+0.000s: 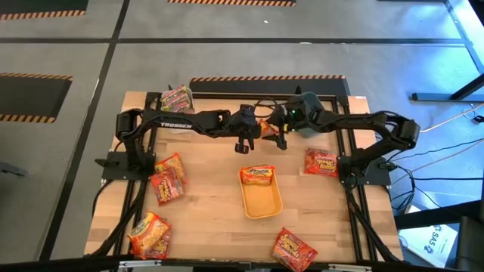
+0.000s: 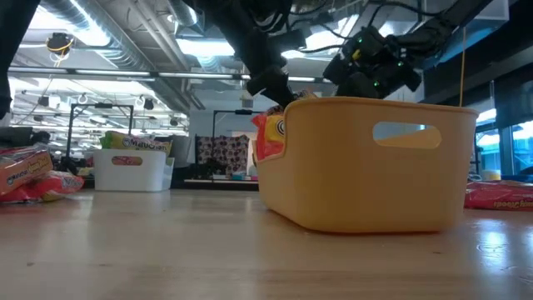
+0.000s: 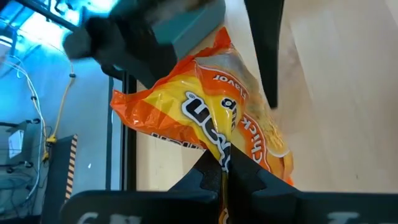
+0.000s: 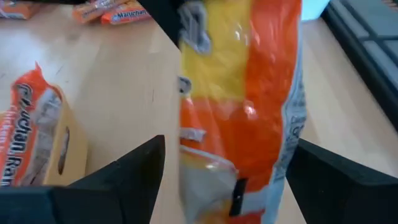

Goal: Sort Maruchan noodles
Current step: Put the top right orange noodle pack into the yellow bin, then put the top orange noodle pack into the yellow bin

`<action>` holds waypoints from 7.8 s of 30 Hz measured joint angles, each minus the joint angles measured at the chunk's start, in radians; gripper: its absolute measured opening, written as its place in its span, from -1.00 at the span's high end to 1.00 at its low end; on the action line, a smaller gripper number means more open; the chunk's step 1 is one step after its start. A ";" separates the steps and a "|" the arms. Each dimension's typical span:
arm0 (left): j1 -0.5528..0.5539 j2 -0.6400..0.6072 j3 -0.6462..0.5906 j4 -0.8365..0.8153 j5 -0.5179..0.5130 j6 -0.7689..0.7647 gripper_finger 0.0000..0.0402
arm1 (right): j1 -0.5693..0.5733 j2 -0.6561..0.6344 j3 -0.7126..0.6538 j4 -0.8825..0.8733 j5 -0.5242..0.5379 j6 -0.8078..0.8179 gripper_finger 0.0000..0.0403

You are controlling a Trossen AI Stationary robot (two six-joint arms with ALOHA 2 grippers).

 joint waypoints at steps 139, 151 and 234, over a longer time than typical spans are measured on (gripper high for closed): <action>-0.295 -0.147 -0.161 0.208 0.273 -0.562 0.80 | 0.606 -0.511 -0.229 -0.184 0.382 0.287 -0.26; -0.339 -0.033 -0.163 0.180 0.237 -0.566 0.80 | 0.606 -0.538 -0.229 -0.238 0.384 0.317 -0.28; -0.361 -0.703 -0.768 0.271 -0.025 -0.761 0.16 | 0.605 -0.454 -0.229 -0.176 0.468 0.325 -0.28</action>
